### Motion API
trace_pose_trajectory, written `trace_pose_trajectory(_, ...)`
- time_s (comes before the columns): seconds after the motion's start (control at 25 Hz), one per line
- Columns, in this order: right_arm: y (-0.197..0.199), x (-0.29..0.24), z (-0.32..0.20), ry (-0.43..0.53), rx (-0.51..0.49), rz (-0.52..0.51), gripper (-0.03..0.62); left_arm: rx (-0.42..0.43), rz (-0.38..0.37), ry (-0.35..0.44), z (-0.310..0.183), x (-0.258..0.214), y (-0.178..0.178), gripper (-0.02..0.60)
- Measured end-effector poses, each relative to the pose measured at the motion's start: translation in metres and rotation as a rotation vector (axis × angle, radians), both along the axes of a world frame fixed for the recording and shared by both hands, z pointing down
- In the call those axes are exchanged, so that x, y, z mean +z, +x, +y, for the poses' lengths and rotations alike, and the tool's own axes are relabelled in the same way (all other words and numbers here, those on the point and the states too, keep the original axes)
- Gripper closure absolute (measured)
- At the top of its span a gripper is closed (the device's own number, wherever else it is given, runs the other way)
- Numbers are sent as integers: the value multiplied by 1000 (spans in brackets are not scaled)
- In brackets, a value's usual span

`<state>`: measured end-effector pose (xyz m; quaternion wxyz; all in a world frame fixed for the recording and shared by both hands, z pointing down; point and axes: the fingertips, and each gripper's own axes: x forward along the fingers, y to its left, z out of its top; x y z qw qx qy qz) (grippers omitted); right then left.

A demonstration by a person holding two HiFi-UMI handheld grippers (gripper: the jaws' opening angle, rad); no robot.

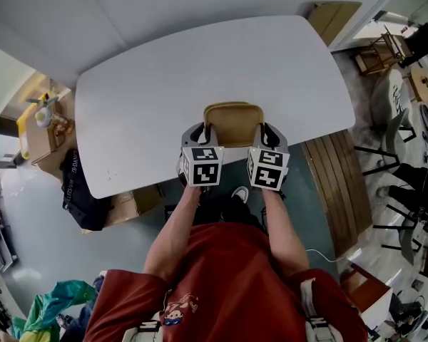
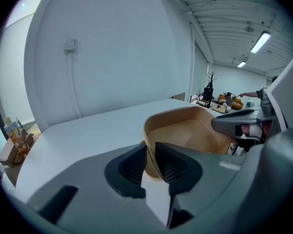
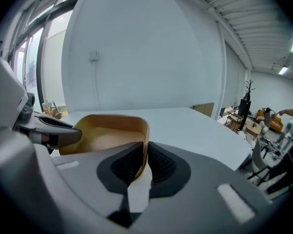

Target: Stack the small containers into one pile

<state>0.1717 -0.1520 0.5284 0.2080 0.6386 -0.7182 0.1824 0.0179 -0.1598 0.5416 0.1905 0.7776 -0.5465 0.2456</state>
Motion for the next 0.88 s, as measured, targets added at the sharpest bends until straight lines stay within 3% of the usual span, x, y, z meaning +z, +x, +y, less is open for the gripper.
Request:
trace_pose_trajectory(0.44,12,9,-16,-32,-104,-29,562,-99,-27,-21,-5,4,11,522)
trace_pose_trajectory(0.88,-1,21,-25,-68,-90,-22,562,-82,-37,-43,-17,15,-1,523)
